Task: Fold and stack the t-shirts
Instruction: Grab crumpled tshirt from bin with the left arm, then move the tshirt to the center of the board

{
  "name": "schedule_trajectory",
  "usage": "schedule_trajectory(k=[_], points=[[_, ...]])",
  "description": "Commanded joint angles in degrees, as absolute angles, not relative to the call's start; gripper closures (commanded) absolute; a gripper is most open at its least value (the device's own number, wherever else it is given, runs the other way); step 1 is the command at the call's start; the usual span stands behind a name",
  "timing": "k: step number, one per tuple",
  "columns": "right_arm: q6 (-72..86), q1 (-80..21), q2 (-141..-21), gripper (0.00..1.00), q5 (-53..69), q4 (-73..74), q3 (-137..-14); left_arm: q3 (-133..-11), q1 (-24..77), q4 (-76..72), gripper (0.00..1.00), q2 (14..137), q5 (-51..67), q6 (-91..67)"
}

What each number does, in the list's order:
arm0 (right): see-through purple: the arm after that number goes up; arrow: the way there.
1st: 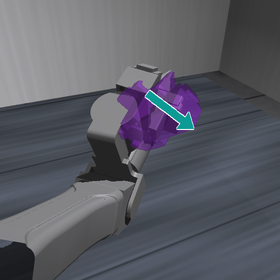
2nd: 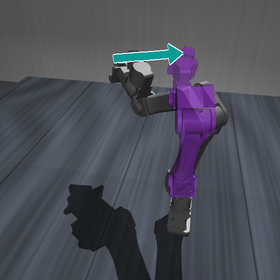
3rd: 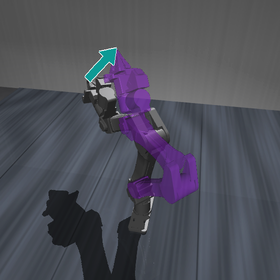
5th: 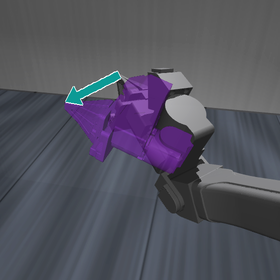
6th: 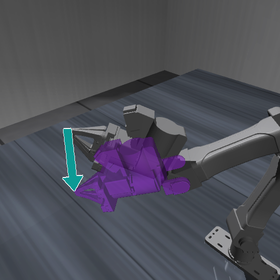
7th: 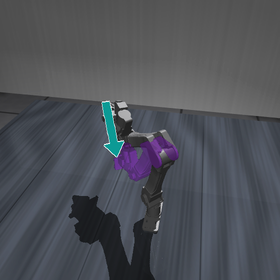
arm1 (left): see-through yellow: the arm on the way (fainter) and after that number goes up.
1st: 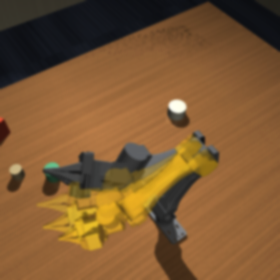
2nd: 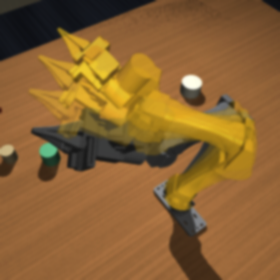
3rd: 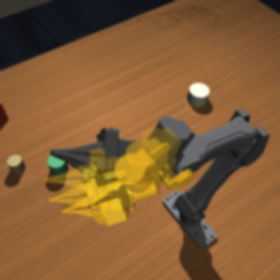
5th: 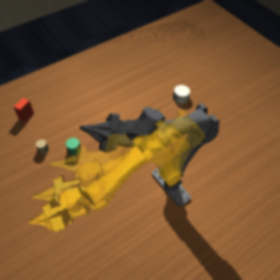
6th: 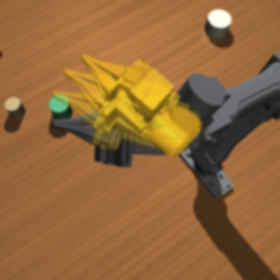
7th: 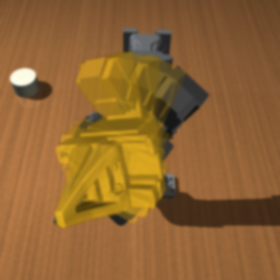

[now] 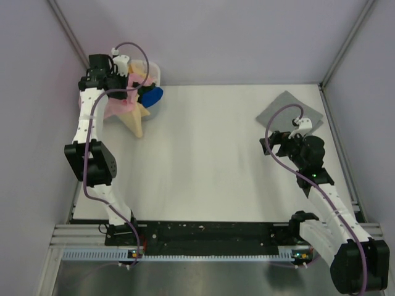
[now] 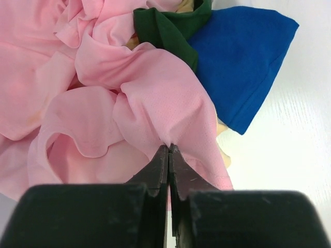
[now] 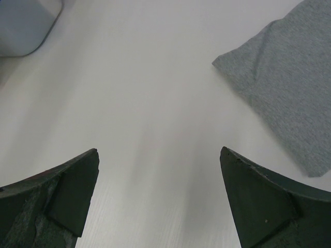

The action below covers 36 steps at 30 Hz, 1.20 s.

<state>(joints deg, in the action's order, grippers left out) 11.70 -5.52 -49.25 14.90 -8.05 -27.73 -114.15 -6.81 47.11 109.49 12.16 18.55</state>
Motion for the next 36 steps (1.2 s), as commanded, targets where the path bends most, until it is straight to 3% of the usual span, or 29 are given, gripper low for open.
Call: schedule_trajectory(k=[1, 9, 14, 17, 18, 21, 25, 30, 36], points=[[11.16, -5.89, -49.31, 0.02, 15.56, -9.76, -28.04, -115.14, -6.94, 44.92, 1.00, 107.23, 12.39, 17.32], [11.25, -5.98, -49.22, 0.02, 15.82, -9.05, -28.56, -119.34, -7.38, 39.91, 1.00, 98.81, 7.82, 13.63], [12.04, -5.98, -49.22, 0.02, 17.40, -9.14, -29.44, -130.66, -6.60, 41.21, 1.00, 89.23, 18.43, 10.64], [12.92, -5.98, -49.30, 0.02, 18.54, -9.75, -30.06, -135.87, -0.29, 46.56, 1.00, 84.92, 22.41, 12.12], [13.53, -5.98, -49.31, 0.02, 18.98, -10.19, -30.15, -135.44, 9.13, 48.93, 1.00, 83.60, 21.11, 15.52], [15.29, -5.98, -49.22, 0.02, 20.74, -10.29, -31.55, -128.79, 24.13, 55.53, 1.00, 80.51, 24.58, 18.54], [16.35, -5.98, -48.78, 0.01, 22.85, -6.25, -35.85, -116.83, 32.24, 58.52, 1.00, 79.19, 37.40, 20.11], [16.17, -5.98, -48.25, 0.01, 20.23, 2.43, -41.21, -107.68, 38.84, 72.48, 1.00, 78.58, 51.23, 37.40], [15.91, -5.98, -48.86, 0.01, 22.93, 4.84, -43.07, -92.31, 38.85, 83.84, 1.00, 72.08, 41.51, 49.74]])
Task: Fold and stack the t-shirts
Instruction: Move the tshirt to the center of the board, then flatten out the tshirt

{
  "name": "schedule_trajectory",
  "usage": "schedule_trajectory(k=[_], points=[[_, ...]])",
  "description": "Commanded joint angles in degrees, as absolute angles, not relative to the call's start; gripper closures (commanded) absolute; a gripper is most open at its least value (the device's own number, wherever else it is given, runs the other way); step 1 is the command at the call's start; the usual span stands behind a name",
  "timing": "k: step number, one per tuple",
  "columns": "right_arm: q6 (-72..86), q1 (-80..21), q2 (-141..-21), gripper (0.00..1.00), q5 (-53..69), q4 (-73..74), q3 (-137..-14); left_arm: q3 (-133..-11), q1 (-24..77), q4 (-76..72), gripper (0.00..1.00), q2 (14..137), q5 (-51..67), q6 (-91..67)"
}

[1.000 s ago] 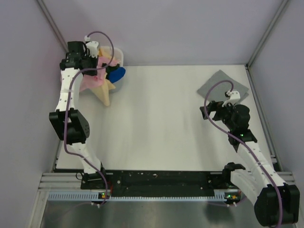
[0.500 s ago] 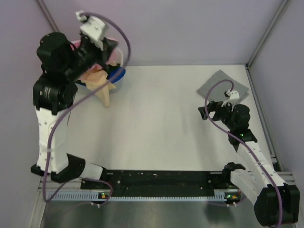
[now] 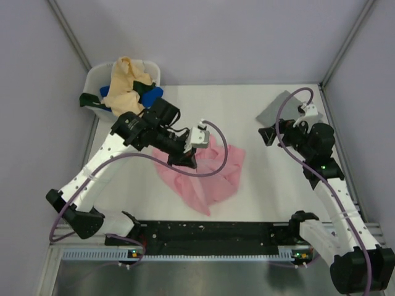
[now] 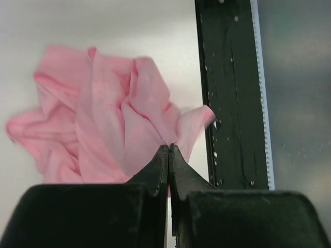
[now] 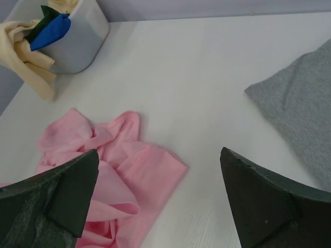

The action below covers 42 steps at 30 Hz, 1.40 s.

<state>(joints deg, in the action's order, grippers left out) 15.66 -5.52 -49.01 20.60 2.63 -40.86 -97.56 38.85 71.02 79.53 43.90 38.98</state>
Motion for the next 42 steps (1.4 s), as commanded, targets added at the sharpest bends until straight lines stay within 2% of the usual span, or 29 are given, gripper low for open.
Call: schedule_trajectory(k=[1, 4, 10, 20, 24, 29, 31, 34, 37, 42], points=[[15.82, -5.98, -49.30, 0.01, 25.11, 4.14, -42.81, -90.46, 38.93, 85.15, 1.00, 70.85, 39.05, 49.83], [15.13, -8.33, -52.46, 0.02, 26.82, 4.91, -43.33, -83.96, 38.76, 85.87, 1.00, 65.41, 33.16, 48.26], [10.11, -21.43, -65.89, 0.06, 11.53, 16.86, -49.38, -75.50, 38.76, 86.04, 1.00, 56.08, 29.01, 44.30], [9.58, -30.05, -91.03, 0.09, 6.41, 20.13, -65.03, -70.49, 35.69, 85.25, 1.00, 51.59, 28.65, 42.80], [12.39, -30.15, -99.65, 0.18, 7.56, 22.93, -68.98, -69.96, 35.07, 85.08, 1.00, 50.71, 29.27, 42.71], [13.01, -30.24, -103.88, 0.35, 5.80, 28.39, -71.28, -69.87, 34.72, 85.08, 1.00, 50.10, 29.53, 42.98], [13.01, -30.32, -103.80, 0.49, 6.24, 28.48, -70.84, -69.87, 34.72, 84.90, 1.00, 50.18, 29.53, 42.98], [13.18, -30.24, -102.49, 0.98, 3.27, 29.09, -70.58, -69.79, 34.72, 84.20, 1.00, 50.19, 29.01, 42.54], [12.92, -29.71, -98.54, 1.00, -2.69, 29.70, -70.58, -69.70, 34.46, 80.09, 1.00, 50.01, 22.18, 38.69], [11.08, -24.27, -86.51, 1.00, -4.83, 31.46, -74.43, -72.41, 33.66, 66.29, 1.00, 51.93, -4.60, 33.39]])
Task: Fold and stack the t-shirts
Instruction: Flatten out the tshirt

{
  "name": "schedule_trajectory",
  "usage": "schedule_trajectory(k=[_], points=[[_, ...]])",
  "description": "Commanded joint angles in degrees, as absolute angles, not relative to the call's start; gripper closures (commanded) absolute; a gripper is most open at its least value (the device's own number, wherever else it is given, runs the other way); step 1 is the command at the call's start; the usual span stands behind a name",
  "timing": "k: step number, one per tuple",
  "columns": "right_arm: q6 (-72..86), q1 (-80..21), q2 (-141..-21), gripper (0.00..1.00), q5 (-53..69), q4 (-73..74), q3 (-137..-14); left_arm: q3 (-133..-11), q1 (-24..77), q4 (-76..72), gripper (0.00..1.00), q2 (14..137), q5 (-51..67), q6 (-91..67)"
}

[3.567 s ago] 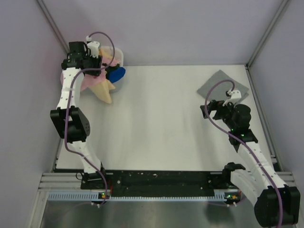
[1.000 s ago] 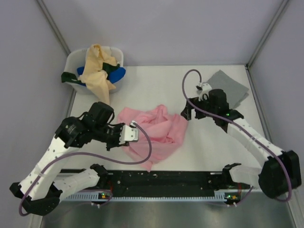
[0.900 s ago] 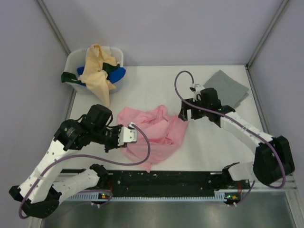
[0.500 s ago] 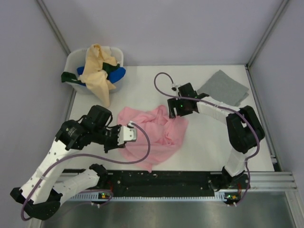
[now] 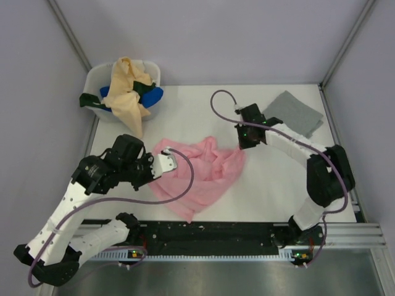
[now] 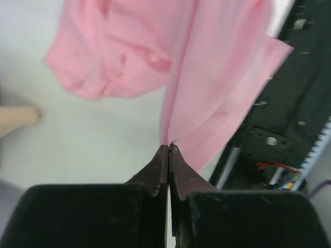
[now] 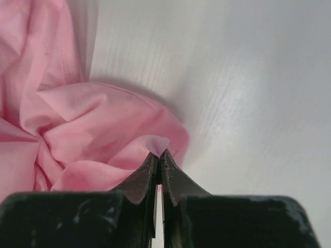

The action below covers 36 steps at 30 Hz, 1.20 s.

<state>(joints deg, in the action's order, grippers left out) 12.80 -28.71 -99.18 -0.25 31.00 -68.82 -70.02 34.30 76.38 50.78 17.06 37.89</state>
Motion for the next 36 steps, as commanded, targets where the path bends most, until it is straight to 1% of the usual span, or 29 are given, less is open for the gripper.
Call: schedule_trajectory(k=[1, 6, 9, 11, 13, 17, 20, 25, 31, 36], points=[[10.64, -22.78, -82.66, 1.00, -4.83, 31.64, -75.49, -74.34, 33.58, 64.53, 1.00, 53.16, -8.23, 33.75], [5.72, -19.08, -71.82, 1.00, -5.71, 32.52, -84.88, -89.09, 33.49, 54.77, 1.00, 60.71, -25.11, 37.08], [3.17, -18.98, -69.00, 1.00, -7.64, 34.01, -92.87, -99.11, 32.09, 51.07, 1.00, 65.38, -29.09, 39.98], [1.76, -18.98, -67.68, 1.00, -8.96, 35.94, -98.15, -104.83, 30.68, 49.84, 1.00, 67.40, -29.35, 41.04], [0.36, -18.98, -66.19, 1.00, -9.49, 37.17, -102.03, -108.09, 30.32, 49.66, 1.00, 68.03, -29.70, 42.44], [-2.63, -18.98, -61.54, 1.00, -8.18, 38.84, -104.15, -105.92, 30.23, 49.30, 1.00, 65.14, -29.36, 43.42], [-3.08, -18.98, -57.84, 1.00, -5.20, 39.72, -103.19, -103.19, 30.24, 50.36, 1.00, 62.50, -28.57, 42.72], [-3.17, -18.90, -55.90, 1.00, 1.83, 42.27, -104.15, -103.53, 30.23, 52.91, 1.00, 60.12, -27.86, 41.57], [-2.11, -18.98, -55.99, 1.00, 6.67, 43.94, -110.20, -109.94, 30.24, 57.29, 1.00, 59.33, -23.92, 40.70], [-1.58, -18.90, -55.64, 1.00, 13.70, 46.75, -118.73, -116.27, 30.24, 63.18, 1.00, 57.75, -16.71, 39.64]])
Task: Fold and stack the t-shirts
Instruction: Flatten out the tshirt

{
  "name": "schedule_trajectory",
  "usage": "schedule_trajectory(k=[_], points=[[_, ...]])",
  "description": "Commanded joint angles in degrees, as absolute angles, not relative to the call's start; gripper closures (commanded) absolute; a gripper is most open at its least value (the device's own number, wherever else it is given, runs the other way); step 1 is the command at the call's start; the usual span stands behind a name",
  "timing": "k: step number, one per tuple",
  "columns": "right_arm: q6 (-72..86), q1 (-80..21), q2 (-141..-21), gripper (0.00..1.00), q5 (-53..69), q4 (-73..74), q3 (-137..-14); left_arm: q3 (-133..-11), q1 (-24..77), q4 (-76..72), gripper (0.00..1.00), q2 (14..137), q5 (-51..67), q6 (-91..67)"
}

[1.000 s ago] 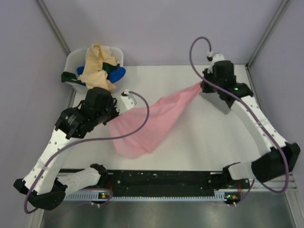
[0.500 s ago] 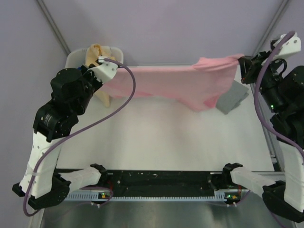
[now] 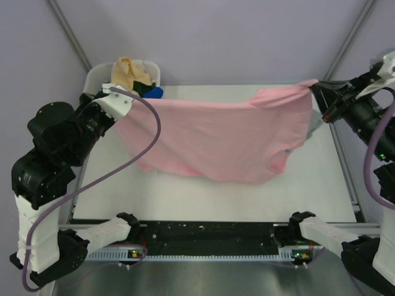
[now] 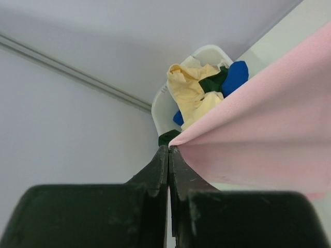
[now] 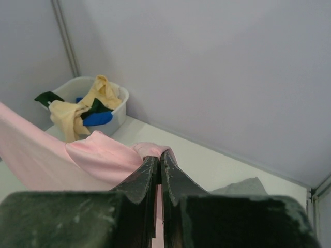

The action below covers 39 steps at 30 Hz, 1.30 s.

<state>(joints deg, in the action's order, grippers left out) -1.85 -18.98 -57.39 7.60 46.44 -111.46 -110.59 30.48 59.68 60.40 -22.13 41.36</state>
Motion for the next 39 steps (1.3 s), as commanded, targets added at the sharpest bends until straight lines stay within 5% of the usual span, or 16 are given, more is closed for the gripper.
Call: schedule_trajectory(k=[1, 9, 22, 23, 25, 27, 32, 34, 39], points=[[-1.67, -18.98, -55.37, 1.00, 14.67, 47.37, -119.96, -117.06, 30.32, 63.89, 1.00, 57.31, -15.74, 39.38], [-1.58, -18.98, -58.52, 1.00, 5.03, 48.25, -120.33, -115.50, 30.23, 62.24, 1.00, 59.05, -16.60, 38.32], [-0.44, -12.75, -100.69, 1.00, -3.16, 30.78, -116.97, -94.66, 19.08, 34.91, 1.00, 84.96, -15.38, 38.14], [-0.44, -12.66, -104.12, 0.95, -3.34, 30.76, -118.64, -95.35, 18.99, 33.15, 0.93, 87.51, -15.99, 38.32], [-0.79, -12.66, -108.79, 0.48, -4.21, 31.46, -120.84, -98.07, 19.07, 31.82, 0.43, 93.23, -16.52, 38.32], [-1.23, -12.48, -111.00, 0.20, -6.49, 33.83, -121.90, -102.46, 19.07, 32.25, 0.20, 98.33, -18.36, 37.27], [2.26, -11.78, -102.34, 0.09, -11.34, 37.79, -110.17, -105.57, 21.08, 40.50, 0.16, 96.17, -9.44, 36.64], [6.92, -11.25, -95.31, 0.01, -10.12, 37.79, -100.68, -99.79, 23.71, 44.10, 0.18, 90.03, -1.80, 39.97], [19.59, -9.23, -77.29, 0.01, -4.04, 35.52, -76.78, -80.10, 30.31, 55.26, 0.26, 73.60, 13.95, 46.23]])
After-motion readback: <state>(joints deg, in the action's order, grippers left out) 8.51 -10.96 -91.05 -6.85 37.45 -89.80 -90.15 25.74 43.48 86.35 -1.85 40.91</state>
